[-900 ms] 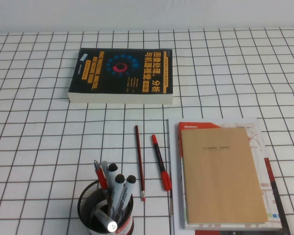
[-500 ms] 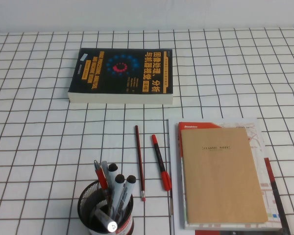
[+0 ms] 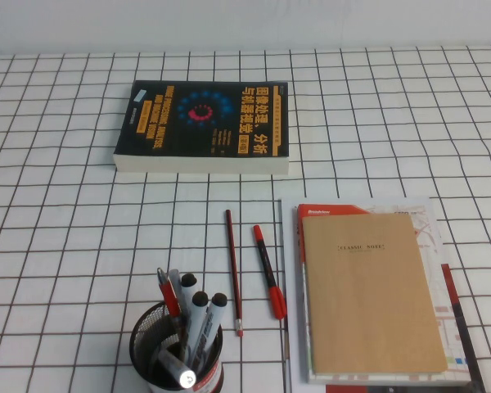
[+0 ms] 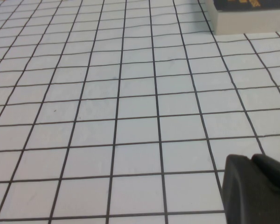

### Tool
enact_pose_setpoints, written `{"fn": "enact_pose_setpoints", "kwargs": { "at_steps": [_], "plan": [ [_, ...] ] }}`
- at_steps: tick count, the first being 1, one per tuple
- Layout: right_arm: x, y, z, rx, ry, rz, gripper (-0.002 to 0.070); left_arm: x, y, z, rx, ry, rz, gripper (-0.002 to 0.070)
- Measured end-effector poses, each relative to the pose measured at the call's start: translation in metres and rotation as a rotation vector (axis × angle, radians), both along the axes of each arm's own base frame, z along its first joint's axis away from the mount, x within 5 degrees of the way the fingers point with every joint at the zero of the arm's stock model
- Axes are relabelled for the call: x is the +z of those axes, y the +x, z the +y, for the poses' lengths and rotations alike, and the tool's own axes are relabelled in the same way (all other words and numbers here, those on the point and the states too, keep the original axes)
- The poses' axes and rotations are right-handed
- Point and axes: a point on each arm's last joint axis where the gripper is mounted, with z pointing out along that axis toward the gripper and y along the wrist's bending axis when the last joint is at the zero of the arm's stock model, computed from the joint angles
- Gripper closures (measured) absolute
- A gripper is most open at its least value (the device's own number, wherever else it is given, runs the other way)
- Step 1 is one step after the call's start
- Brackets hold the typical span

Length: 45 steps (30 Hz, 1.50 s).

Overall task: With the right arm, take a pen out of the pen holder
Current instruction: 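Take a marker out of the pen holder and lay it on the table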

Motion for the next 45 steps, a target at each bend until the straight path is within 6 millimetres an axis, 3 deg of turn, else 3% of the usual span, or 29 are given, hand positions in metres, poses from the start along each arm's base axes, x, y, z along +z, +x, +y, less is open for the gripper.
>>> {"fn": "enact_pose_setpoints", "kwargs": {
  "at_steps": [6,14,21,26,33,38,45],
  "plan": [
    [0.008,0.001,0.003,-0.001,0.148,-0.069,0.0692,0.000,0.000,0.000,0.000,0.000,0.000,0.0679],
    [0.022,0.002,0.002,-0.037,0.486,-0.189,0.0692,0.000,0.000,0.000,0.000,0.000,0.000,0.0679],
    [0.023,0.002,0.002,-0.045,0.569,-0.193,0.0692,0.000,0.000,0.000,0.000,0.000,0.000,0.0679],
    [0.024,0.001,0.010,0.014,0.565,-0.057,0.0692,0.000,0.000,0.000,0.000,0.000,0.000,0.0679],
    [0.071,0.007,0.025,0.140,0.463,0.178,0.0692,0.000,0.000,0.000,0.000,0.000,0.000,0.0679],
    [0.095,0.025,0.031,0.205,0.342,0.347,0.0692,0.000,0.000,0.000,0.000,0.000,0.000,0.0679],
    [0.102,0.053,0.036,0.257,0.247,0.483,0.0692,0.000,0.000,0.000,0.000,0.000,0.000,0.0679]
  ]
}}
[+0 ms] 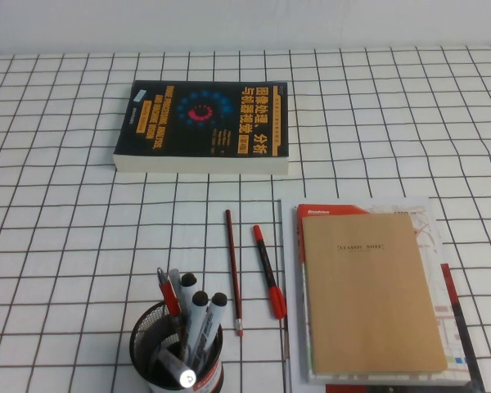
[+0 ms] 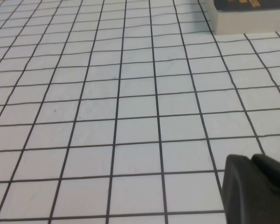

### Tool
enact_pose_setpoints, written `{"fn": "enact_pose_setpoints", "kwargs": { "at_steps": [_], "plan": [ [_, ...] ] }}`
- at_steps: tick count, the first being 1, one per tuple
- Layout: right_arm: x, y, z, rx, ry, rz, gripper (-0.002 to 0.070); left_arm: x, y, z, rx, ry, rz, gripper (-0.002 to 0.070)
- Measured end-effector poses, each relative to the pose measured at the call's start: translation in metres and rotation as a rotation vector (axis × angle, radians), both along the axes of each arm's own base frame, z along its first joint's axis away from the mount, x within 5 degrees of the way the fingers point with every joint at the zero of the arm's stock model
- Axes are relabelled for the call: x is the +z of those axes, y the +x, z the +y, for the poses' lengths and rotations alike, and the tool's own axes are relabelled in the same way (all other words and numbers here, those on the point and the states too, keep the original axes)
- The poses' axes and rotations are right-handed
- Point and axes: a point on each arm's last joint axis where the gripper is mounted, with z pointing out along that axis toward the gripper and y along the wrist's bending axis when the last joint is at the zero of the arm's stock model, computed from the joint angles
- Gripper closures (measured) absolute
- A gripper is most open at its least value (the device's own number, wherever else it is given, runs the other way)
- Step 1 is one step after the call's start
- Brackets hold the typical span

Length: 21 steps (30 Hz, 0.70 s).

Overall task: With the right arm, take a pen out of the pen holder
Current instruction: 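Take a marker out of the pen holder and lay it on the table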

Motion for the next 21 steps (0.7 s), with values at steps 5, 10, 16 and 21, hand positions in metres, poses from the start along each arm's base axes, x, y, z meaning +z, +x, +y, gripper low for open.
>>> {"fn": "enact_pose_setpoints", "kwargs": {
  "at_steps": [5,10,16,21],
  "plan": [
    [0.009,0.029,0.008,0.054,-0.028,0.063,0.0692,0.000,0.000,0.000,0.000,0.000,0.000,0.0679],
    [0.023,0.058,0.041,0.192,-0.053,0.023,0.0692,0.000,0.000,0.000,0.000,0.000,0.000,0.0679],
    [0.024,0.072,0.106,0.397,-0.062,-0.042,0.0692,0.000,0.000,0.000,0.000,0.000,0.000,0.0680],
    [0.016,0.055,0.151,0.510,-0.055,-0.218,0.0692,0.000,0.000,0.000,0.000,0.000,0.000,0.0679]
  ]
}}
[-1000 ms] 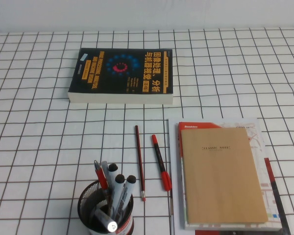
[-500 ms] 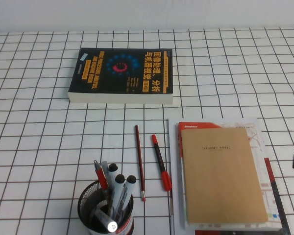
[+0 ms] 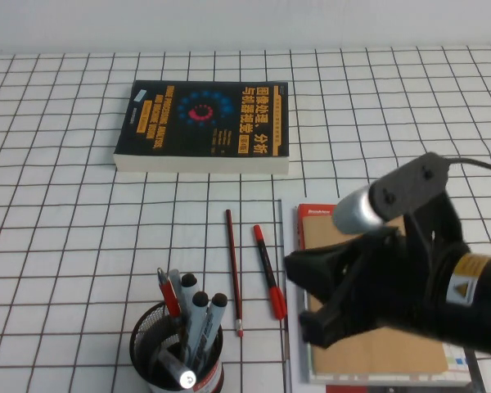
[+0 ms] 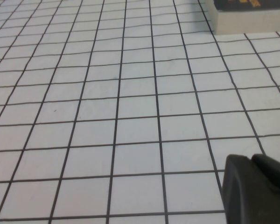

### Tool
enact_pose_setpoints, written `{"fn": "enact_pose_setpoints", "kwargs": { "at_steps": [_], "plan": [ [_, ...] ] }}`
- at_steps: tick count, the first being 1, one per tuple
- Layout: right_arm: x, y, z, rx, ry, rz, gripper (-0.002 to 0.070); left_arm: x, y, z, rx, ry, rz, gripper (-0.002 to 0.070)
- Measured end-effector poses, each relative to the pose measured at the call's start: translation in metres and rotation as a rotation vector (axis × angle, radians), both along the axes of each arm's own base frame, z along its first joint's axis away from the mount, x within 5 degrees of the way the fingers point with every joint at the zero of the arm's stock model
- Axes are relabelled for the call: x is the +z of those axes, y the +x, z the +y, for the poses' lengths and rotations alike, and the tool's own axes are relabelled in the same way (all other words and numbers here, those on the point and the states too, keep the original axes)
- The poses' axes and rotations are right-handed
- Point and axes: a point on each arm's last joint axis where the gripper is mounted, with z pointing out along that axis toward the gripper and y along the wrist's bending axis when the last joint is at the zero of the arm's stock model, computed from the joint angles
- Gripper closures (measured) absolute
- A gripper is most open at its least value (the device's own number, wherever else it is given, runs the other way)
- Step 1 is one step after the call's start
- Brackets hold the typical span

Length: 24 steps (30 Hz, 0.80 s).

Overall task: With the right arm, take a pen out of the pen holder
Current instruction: 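Take a marker out of the pen holder and lay it on the table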

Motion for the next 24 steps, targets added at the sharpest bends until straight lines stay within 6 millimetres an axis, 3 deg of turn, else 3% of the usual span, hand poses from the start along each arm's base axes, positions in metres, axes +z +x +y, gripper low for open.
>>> {"fn": "enact_pose_setpoints", "kwargs": {
  "at_steps": [4,10,14,20,24],
  "plan": [
    [-0.019,-0.026,0.015,0.037,0.089,-0.148,0.0692,0.000,0.000,0.000,0.000,0.000,0.000,0.0679],
    [-0.044,-0.055,0.017,0.054,0.189,-0.311,0.0669,0.000,0.000,0.000,0.000,0.000,0.000,0.0679],
    [-0.058,-0.068,0.018,0.084,0.225,-0.409,0.0568,0.000,0.000,0.000,0.000,0.000,0.000,0.0679],
    [-0.075,-0.077,0.026,0.120,0.279,-0.440,0.0330,0.000,0.000,0.000,0.000,0.000,0.000,0.0679],
    [-0.092,-0.079,0.037,0.184,0.257,-0.449,0.0300,0.000,0.000,0.000,0.000,0.000,0.000,0.0679]
  ]
}}
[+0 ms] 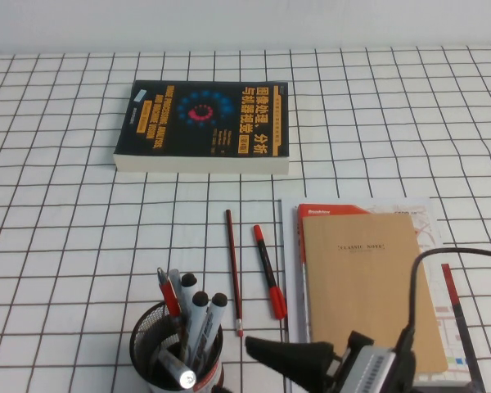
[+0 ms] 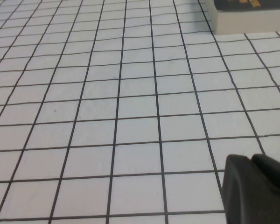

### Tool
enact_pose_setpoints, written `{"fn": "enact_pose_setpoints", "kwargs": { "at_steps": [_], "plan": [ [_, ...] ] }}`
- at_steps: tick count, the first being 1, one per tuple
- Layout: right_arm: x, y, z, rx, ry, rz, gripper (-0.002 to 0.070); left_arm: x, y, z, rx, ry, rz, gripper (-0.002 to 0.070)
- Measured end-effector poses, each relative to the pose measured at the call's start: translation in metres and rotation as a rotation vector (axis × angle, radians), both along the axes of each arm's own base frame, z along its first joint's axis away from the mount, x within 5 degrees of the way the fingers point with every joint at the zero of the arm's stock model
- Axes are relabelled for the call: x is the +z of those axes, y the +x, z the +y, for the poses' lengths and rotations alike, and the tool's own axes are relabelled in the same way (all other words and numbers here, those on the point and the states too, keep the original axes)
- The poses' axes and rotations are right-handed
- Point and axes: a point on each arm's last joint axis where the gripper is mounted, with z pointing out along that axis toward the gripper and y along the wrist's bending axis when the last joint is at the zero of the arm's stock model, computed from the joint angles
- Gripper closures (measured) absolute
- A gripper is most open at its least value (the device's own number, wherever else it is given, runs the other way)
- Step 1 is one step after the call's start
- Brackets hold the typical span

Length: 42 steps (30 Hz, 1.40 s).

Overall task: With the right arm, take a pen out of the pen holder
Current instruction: 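Take a marker out of the pen holder and lay it on the table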

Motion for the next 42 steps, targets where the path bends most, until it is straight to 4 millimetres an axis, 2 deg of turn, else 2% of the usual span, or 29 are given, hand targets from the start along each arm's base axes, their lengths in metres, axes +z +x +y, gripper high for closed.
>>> {"fn": "enact_pose_setpoints", "kwargs": {
  "at_steps": [4,11,23,42],
  "plan": [
    [-0.016,-0.004,0.011,0.076,-0.016,-0.066,0.0296,0.000,0.000,0.000,0.000,0.000,0.000,0.0679],
    [-0.041,-0.004,0.019,0.097,-0.101,-0.049,0.0294,0.000,0.000,0.000,0.000,0.000,0.000,0.0679],
    [-0.044,0.012,0.042,-0.009,-0.063,-0.018,0.0292,0.000,0.000,0.000,0.000,0.000,0.000,0.0679],
    [-0.047,0.018,0.066,-0.014,-0.031,-0.029,0.0292,0.000,0.000,0.000,0.000,0.000,0.000,0.0679]
  ]
}}
